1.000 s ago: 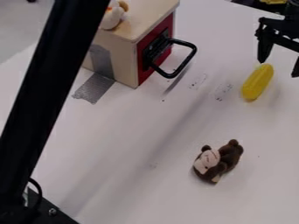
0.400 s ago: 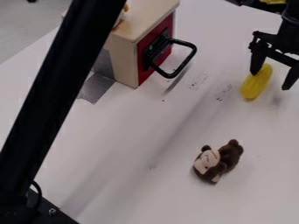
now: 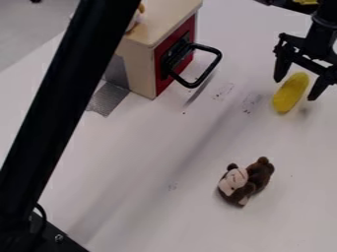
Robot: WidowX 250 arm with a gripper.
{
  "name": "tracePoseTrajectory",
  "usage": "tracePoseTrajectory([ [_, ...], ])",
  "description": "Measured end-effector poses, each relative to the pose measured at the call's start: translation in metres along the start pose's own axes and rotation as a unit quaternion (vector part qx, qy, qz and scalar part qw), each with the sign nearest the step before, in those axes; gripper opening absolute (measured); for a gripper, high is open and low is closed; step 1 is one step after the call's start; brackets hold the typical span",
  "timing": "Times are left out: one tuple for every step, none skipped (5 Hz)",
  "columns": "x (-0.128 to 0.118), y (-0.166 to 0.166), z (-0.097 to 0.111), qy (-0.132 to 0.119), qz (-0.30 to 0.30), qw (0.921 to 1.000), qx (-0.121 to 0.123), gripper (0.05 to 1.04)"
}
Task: Moved the corn closer to the teddy
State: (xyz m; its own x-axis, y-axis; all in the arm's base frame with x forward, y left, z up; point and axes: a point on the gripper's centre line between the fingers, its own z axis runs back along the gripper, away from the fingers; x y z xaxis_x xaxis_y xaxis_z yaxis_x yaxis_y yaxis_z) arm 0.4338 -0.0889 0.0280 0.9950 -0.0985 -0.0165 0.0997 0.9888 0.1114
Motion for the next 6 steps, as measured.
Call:
tracePoseTrajectory([
  [0.000, 0.005, -0.001, 0.003, 0.010, 0.9999, -0.011, 0.995],
  [-0.003, -0.001, -0.013, 0.023, 0.007, 0.9994, -0.026, 0.995],
  [-0.005, -0.008, -0.024, 0.037, 0.004, 0.9983, -0.044, 0.964],
  [-0.003, -0.010, -0.024, 0.032, -0.001, 0.9982, -0.050, 0.698],
  [-0.009, -0.008, -0.025, 0.027, -0.006, 0.9988, -0.040, 0.627],
  [-0.023, -0.001, -0.021, 0.027, -0.012, 0.9991, -0.029, 0.626],
])
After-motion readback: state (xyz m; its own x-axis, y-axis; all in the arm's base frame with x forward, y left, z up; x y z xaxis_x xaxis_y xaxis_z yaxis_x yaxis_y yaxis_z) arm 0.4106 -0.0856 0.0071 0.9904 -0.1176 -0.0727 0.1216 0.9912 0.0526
